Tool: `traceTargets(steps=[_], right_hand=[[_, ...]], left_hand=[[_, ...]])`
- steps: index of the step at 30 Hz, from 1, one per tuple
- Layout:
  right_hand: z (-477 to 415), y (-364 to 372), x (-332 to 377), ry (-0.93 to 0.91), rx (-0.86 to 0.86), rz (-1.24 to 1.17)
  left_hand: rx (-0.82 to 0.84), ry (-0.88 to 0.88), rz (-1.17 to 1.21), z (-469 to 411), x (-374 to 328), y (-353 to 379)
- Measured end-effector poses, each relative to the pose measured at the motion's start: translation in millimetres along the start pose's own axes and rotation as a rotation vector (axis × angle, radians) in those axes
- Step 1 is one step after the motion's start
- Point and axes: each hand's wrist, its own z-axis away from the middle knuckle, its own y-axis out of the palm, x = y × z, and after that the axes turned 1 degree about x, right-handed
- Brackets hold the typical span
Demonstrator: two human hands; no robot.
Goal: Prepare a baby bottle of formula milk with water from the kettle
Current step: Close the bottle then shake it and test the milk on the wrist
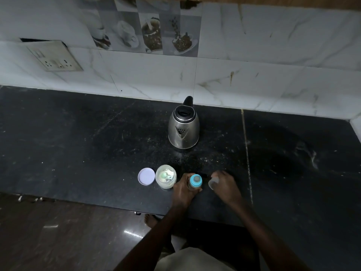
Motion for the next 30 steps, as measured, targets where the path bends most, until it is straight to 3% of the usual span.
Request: traceTargets(steps=[3, 6, 10, 12, 15, 24, 30], right_hand=[[3, -17, 15, 0.214, -0.050, -0.522], [2, -21, 33, 0.167, -0.009, -0.862], [7, -18, 54, -0.179, -0.100, -0.413], [14, -12, 56, -0.364, -0.056, -0.214], [19, -6, 49, -0.496, 0.025, -0.092], [8, -10, 59, -0.704, -0.029, 0.189], [8, 0, 55, -0.641, -0.086, 0.071]], left_hand=[[0.000, -0.004, 0.004, 0, 0, 0], [0.006, 0.005, -0.004, 1, 1, 0], [0.000, 0.016, 0.009, 0, 1, 0], [0.001, 0.021, 0.010, 1, 2, 0], [-0.018, 0.032, 0.028, 3, -2, 0], [-0.035, -0.001, 0.024, 4, -6, 1], [-0.056, -0.006, 0.052, 6, -5, 3]])
